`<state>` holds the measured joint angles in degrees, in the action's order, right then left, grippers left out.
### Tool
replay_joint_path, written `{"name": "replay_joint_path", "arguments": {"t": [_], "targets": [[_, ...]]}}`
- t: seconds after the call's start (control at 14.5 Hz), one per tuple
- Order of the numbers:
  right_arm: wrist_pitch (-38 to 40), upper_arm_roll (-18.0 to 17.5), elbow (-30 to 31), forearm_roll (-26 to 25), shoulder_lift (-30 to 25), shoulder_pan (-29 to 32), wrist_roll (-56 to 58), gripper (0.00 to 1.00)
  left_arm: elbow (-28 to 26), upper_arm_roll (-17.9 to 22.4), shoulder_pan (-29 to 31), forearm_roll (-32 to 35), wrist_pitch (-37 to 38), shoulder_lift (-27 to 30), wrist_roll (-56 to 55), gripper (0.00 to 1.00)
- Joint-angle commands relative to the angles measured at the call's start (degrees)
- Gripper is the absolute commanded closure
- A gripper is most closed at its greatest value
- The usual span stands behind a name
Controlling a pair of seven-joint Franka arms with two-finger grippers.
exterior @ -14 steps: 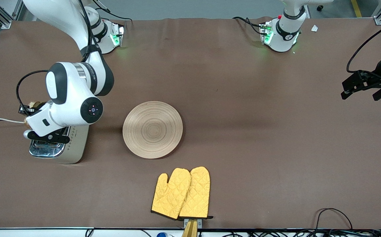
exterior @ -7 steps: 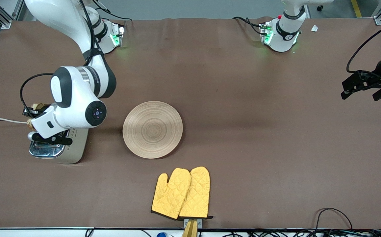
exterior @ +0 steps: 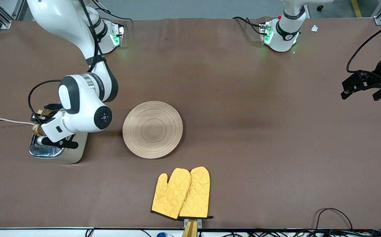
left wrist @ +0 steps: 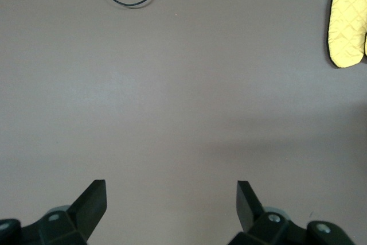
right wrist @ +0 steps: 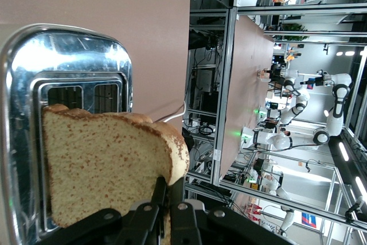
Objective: Move plate and put bread in toaster
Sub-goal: 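Align the bread above the toaster slot with the right gripper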
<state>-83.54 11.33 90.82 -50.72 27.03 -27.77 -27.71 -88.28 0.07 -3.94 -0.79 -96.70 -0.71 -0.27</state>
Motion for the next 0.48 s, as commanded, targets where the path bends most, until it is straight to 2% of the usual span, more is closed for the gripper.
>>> {"name": "replay_joint_path", "arguments": {"t": [0.0, 0.41], "targets": [[-1.7, -0.5, 1.6, -1.5, -1.0, 1.1, -1.1, 1.00, 0.4, -0.1, -0.4, 1.4, -0.2, 0.0, -0.7, 0.00], [-1.7, -0.5, 2.4, -1.5, -1.3, 1.7, -1.1, 1.00, 0.4, -0.1, -0.4, 1.4, -0.2, 0.0, -0.7, 0.00]]}}
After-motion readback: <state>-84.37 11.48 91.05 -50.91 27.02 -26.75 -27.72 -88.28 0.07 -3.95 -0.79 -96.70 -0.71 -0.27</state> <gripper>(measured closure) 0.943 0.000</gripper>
